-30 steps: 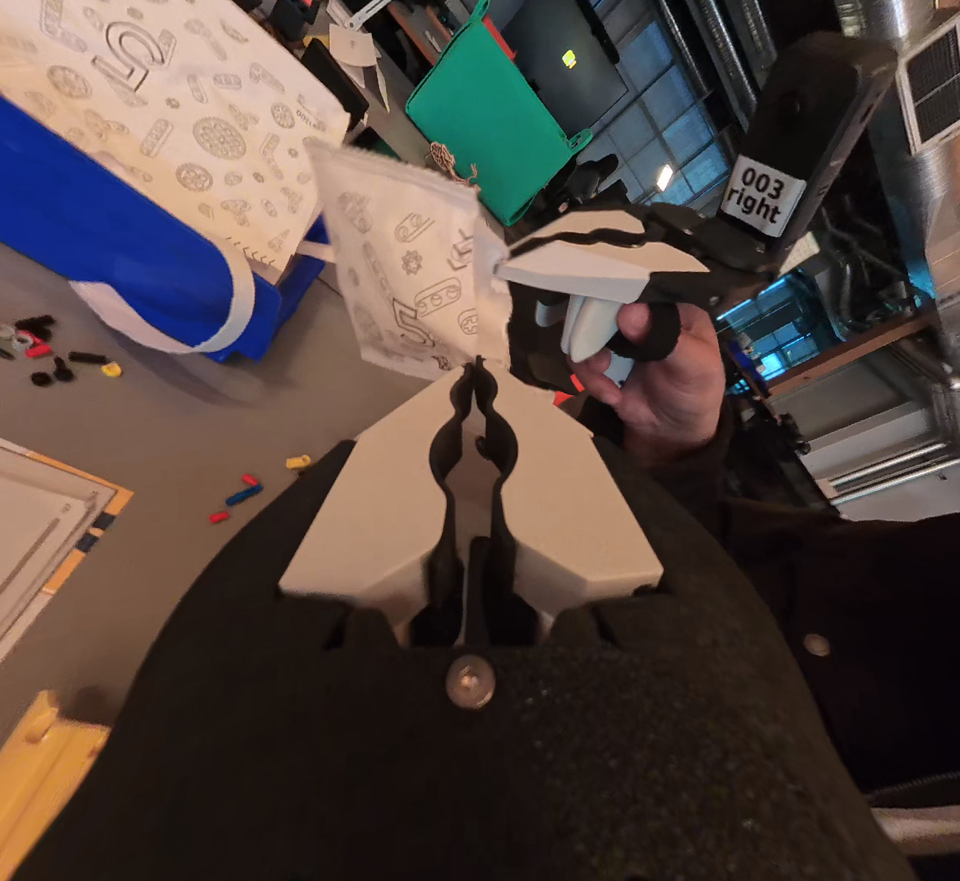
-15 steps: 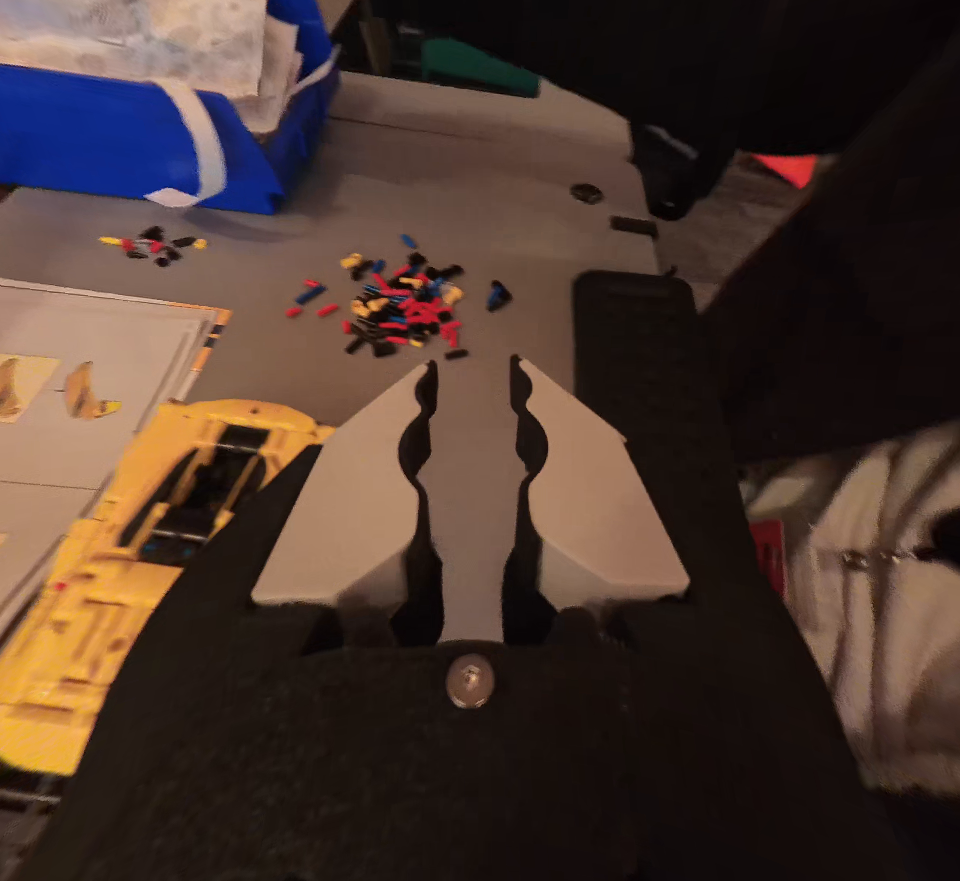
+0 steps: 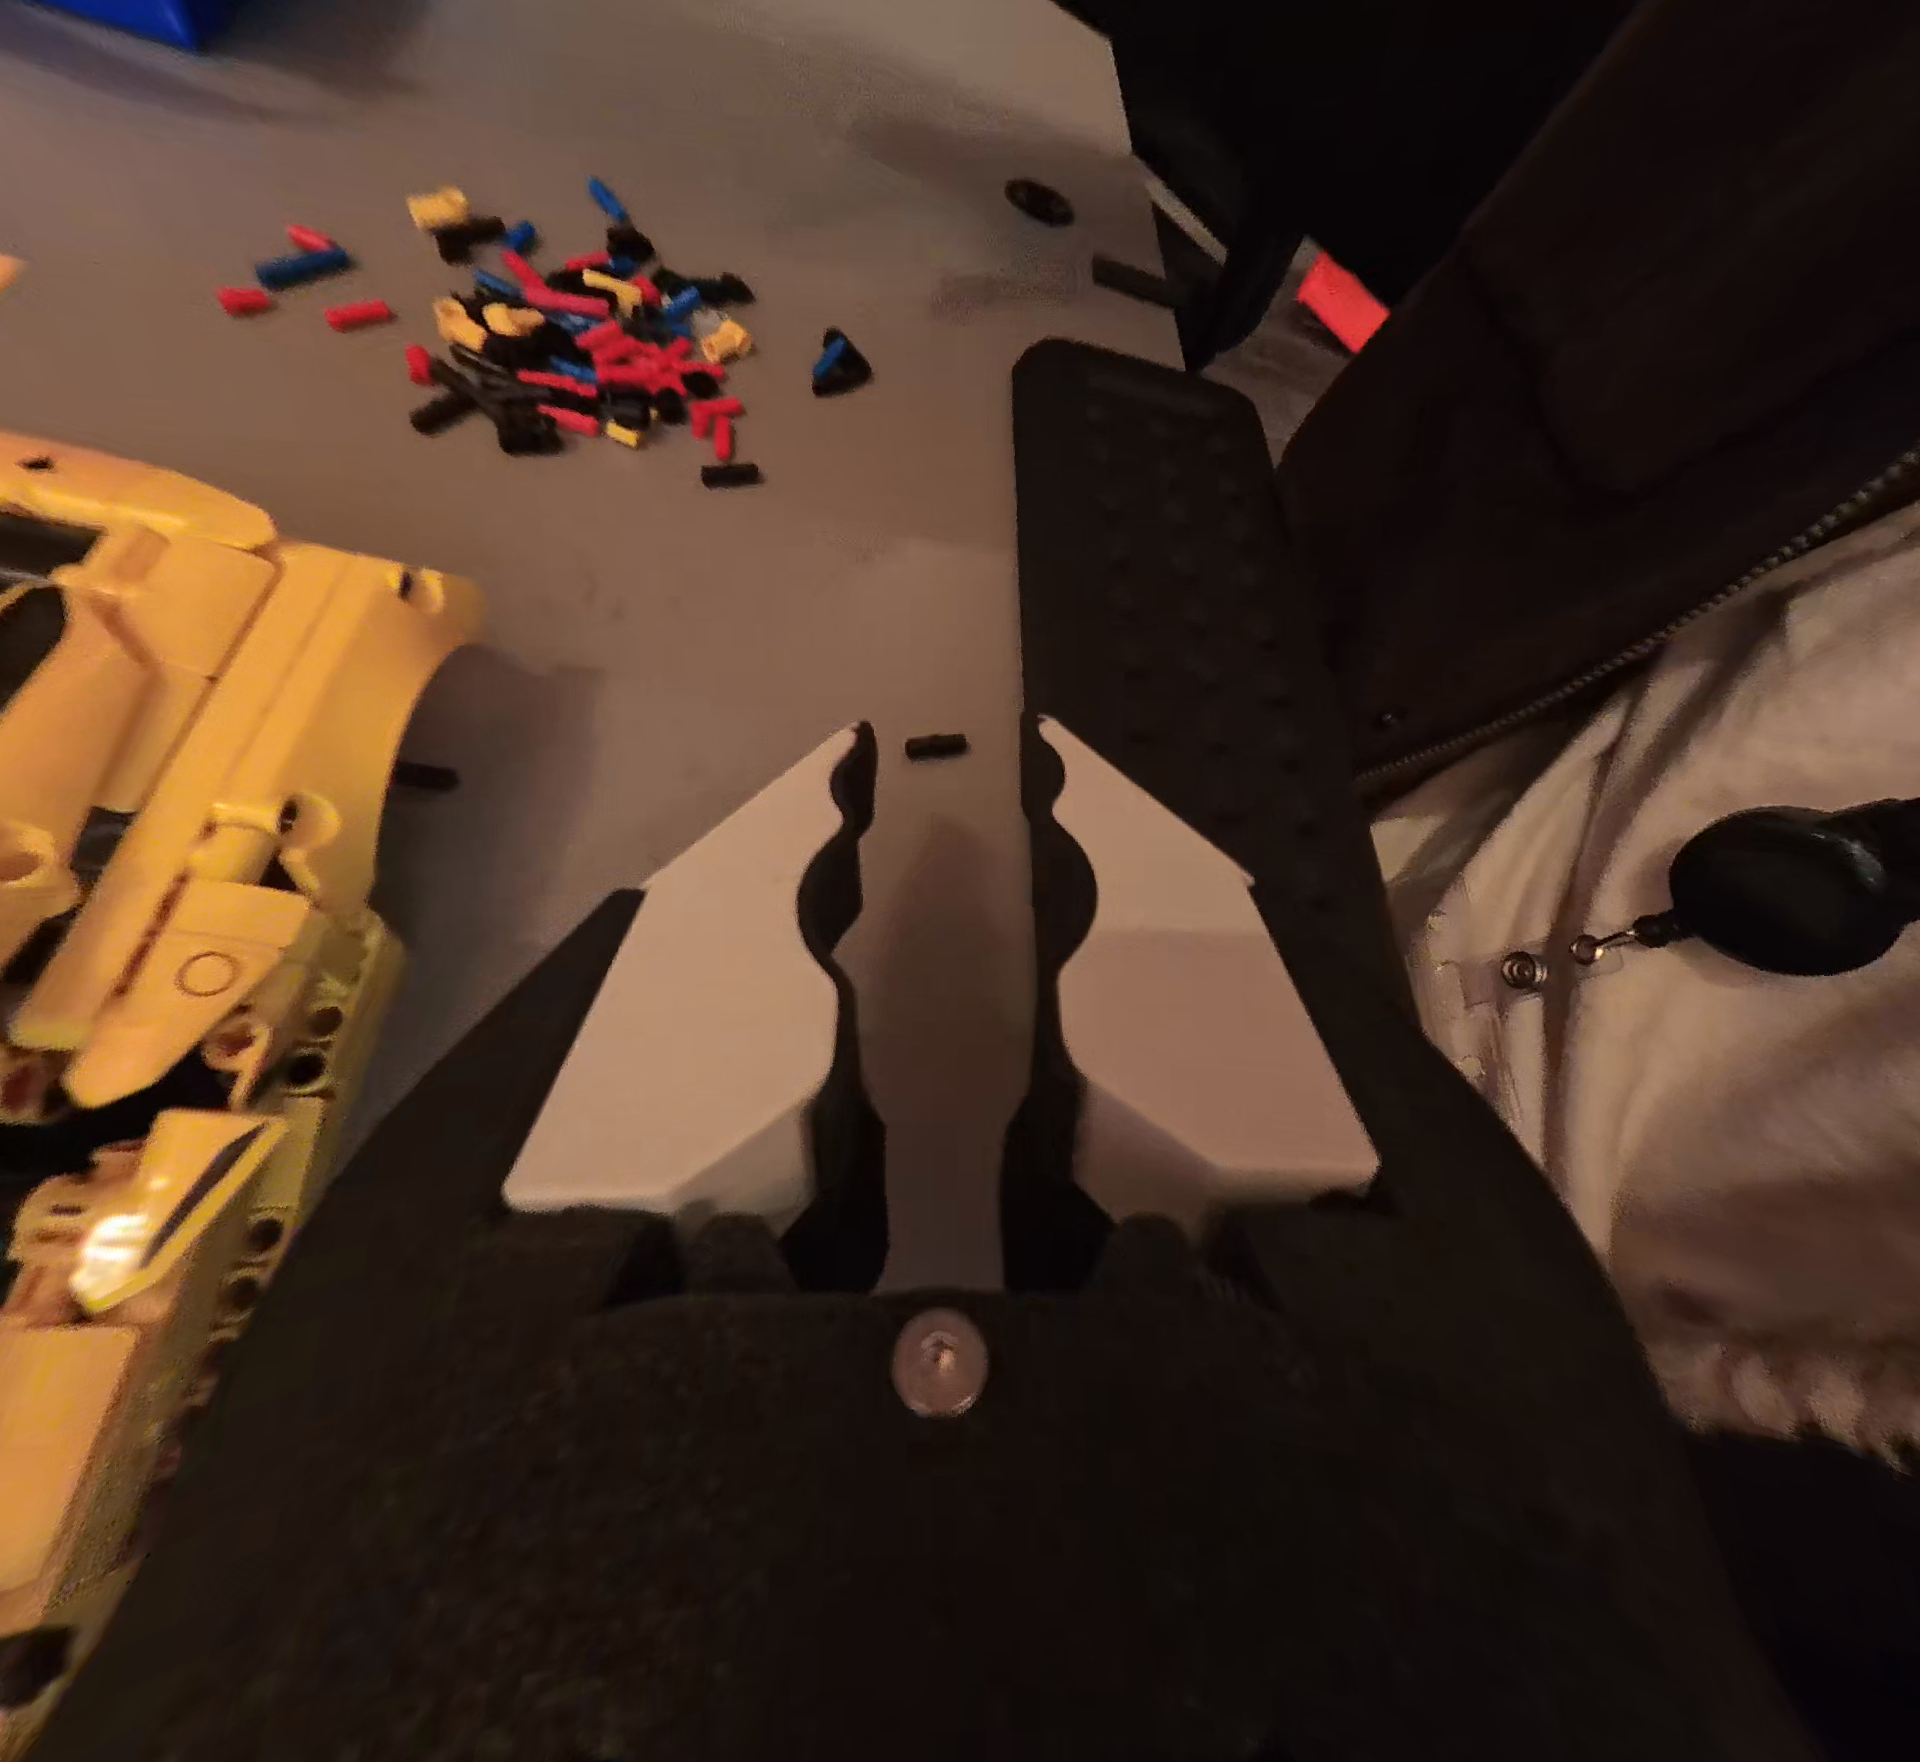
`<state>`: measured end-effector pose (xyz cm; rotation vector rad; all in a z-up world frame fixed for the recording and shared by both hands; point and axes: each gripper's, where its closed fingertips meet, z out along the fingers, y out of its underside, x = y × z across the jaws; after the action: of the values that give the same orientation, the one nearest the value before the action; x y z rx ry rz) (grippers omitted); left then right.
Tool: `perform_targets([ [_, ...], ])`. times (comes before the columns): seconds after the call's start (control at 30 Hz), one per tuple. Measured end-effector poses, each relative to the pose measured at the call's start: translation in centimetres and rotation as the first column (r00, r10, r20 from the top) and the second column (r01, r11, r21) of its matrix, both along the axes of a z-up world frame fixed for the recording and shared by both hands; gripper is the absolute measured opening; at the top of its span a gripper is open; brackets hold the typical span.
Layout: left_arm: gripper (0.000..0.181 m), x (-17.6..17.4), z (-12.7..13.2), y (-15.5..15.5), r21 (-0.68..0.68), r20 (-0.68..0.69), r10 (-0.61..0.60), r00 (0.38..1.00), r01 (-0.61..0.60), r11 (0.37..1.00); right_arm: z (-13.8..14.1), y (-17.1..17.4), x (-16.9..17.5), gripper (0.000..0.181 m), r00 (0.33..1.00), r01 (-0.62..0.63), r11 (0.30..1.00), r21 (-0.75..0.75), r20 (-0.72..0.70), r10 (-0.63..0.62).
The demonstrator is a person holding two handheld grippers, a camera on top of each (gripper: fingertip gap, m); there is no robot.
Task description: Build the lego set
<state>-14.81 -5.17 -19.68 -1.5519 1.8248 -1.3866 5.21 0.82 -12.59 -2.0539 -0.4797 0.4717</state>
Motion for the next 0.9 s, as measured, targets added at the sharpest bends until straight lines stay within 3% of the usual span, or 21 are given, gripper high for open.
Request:
perform_targets([
  [0.07, 0.027, 0.2, -0.7, -0.4, 0.018, -0.032, -0.012, 0.999, 0.012, 1.000, -2.9, -3.9, -5.2, 0.044, 0.994, -0.096, 0.993, -0.071, -0.055, 0.092],
  [0.2, 0.023, 0.8, -1.7, -1.2, 0.107, -0.046, -0.063, 0.997, 0.068, 0.992, -6.2, -6.9, -11.5, 0.031, 0.991, -0.115, 0.988, -0.104, -0.088, 0.106],
  [0.27, 0.019, 0.8, -2.5, -0.9, 0.156, -0.098, -0.071, 0.993, 0.086, 0.984, -7.9, -7.6, -13.7, 0.023, 0.992, -0.125, 0.977, -0.173, -0.037, 0.121],
  [0.37, 0.019, 0.5, -1.9, -0.3, 0.112, -0.107, -0.067, 0.992, 0.078, 0.991, -10.1, -7.9, -16.1, 0.022, 0.980, -0.130, 0.941, -0.312, 0.103, 0.169],
  [0.43, 0.019, 0.3, -1.2, 0.6, 0.081, -0.084, -0.043, 0.996, 0.050, 0.995, -10.9, -7.9, -17.1, 0.029, 0.978, -0.117, 0.925, -0.361, 0.117, 0.170],
  [0.57, 0.015, -0.9, -0.7, 2.3, 0.085, -0.034, 0.027, 0.999, -0.024, 0.996, -11.0, -7.5, -17.9, 0.020, 0.988, -0.043, 0.923, -0.382, 0.121, 0.096],
  [0.77, 0.013, -1.7, 0.4, 2.7, -0.004, 0.031, 0.071, 0.997, -0.071, 0.997, -12.9, -7.4, -18.3, 0.022, 0.956, -0.002, 0.903, -0.430, 0.264, 0.128],
  [0.9, 0.010, -2.0, 0.3, 2.8, 0.010, 0.044, 0.067, 0.997, -0.068, 0.998, -13.2, -7.0, -17.6, 0.005, 0.911, 0.042, 0.923, -0.382, 0.394, 0.122],
])
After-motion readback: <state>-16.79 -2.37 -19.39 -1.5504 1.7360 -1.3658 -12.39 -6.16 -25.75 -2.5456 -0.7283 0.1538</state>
